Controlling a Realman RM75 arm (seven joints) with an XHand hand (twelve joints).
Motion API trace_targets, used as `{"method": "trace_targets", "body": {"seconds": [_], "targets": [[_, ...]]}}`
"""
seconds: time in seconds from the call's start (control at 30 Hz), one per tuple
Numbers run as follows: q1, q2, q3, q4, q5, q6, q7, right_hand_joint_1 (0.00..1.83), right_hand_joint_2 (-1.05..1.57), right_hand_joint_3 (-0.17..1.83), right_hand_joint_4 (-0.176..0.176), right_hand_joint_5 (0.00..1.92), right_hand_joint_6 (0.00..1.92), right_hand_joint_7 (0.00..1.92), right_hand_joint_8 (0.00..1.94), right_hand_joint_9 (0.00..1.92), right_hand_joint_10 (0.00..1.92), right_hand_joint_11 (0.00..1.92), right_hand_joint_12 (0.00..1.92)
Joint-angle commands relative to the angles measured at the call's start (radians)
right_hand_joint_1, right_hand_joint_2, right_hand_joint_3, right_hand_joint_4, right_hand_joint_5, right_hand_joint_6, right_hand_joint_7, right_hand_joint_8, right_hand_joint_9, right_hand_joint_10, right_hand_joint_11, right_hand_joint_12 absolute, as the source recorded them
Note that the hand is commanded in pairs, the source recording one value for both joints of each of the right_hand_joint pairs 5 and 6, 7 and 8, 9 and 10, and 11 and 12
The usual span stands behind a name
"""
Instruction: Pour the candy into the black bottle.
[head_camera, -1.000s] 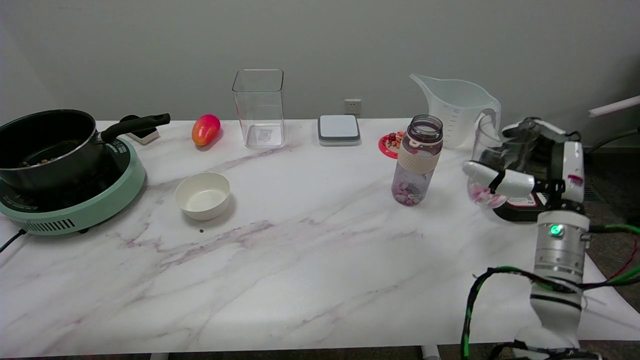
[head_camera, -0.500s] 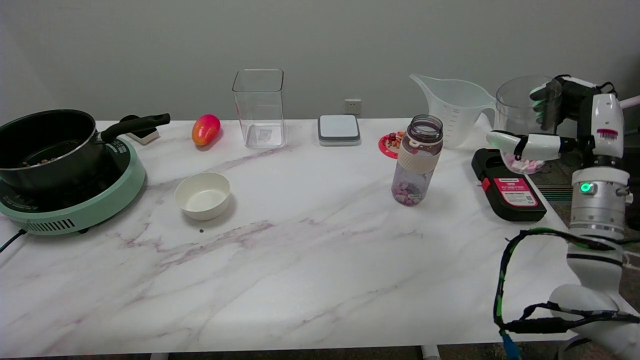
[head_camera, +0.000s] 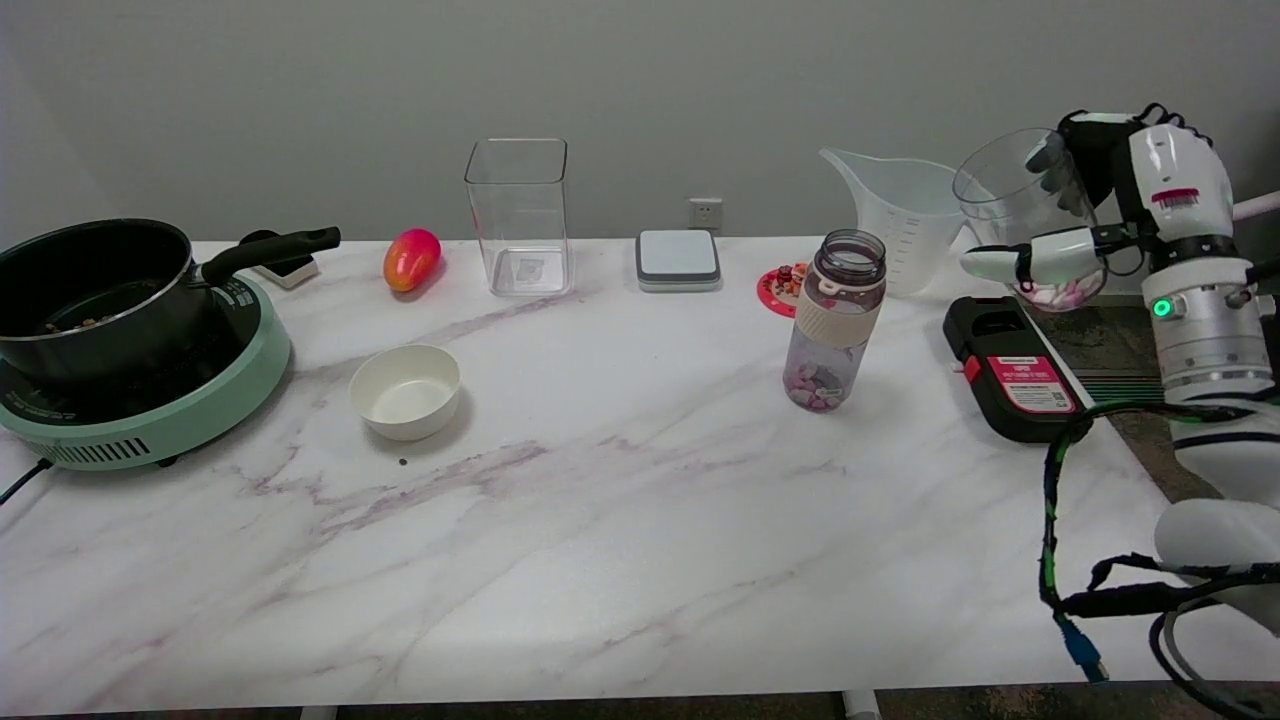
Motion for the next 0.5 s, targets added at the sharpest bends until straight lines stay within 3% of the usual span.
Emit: {"method": "trace_targets", "body": {"seconds": [0.03,0.5], "targets": [[0.046,0.101,0.16,0.013,-0.203,-0.318,-0.011,1.53,0.54,1.39,0.0,1.05,1.05,1.4,1.4,1.37,1.37,1.11,1.11],[0.065,0.151,0.179,0.091,-0.389,-0.476,0.003,1.54,0.42,1.45,0.0,1.0,1.0,1.37,1.37,1.35,1.35,1.1,1.1]]}}
